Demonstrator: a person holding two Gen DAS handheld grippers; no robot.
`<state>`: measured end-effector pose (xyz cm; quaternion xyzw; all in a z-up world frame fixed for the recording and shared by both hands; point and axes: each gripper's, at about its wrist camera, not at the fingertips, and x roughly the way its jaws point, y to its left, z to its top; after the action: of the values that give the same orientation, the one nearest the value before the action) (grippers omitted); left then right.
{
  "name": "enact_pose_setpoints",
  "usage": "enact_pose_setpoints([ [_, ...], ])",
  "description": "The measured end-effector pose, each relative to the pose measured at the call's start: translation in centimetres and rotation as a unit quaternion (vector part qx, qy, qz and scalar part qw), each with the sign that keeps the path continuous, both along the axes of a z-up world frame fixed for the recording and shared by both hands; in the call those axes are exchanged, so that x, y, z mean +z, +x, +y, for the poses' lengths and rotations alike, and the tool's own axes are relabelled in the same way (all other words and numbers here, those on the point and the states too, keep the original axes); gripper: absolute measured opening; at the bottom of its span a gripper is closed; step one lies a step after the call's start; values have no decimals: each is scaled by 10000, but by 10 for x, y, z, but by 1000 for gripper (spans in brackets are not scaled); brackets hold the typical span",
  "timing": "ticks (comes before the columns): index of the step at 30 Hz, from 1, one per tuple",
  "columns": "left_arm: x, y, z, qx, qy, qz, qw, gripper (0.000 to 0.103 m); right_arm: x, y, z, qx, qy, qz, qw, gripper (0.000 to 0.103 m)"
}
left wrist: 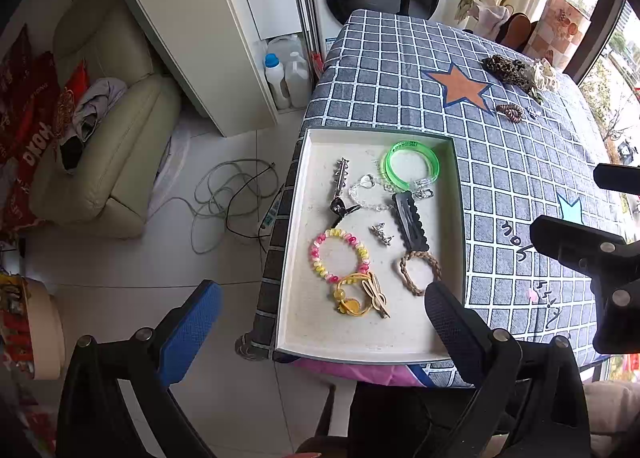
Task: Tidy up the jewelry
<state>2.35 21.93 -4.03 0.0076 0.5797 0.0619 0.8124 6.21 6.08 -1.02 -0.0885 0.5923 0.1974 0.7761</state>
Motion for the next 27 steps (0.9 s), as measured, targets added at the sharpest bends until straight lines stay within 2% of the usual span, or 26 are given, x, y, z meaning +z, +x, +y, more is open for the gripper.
enact_pose_setpoints([
  [27,-3,0,4,-15,20,18,10000,103,0,1,0,3,1,8,10000,103],
])
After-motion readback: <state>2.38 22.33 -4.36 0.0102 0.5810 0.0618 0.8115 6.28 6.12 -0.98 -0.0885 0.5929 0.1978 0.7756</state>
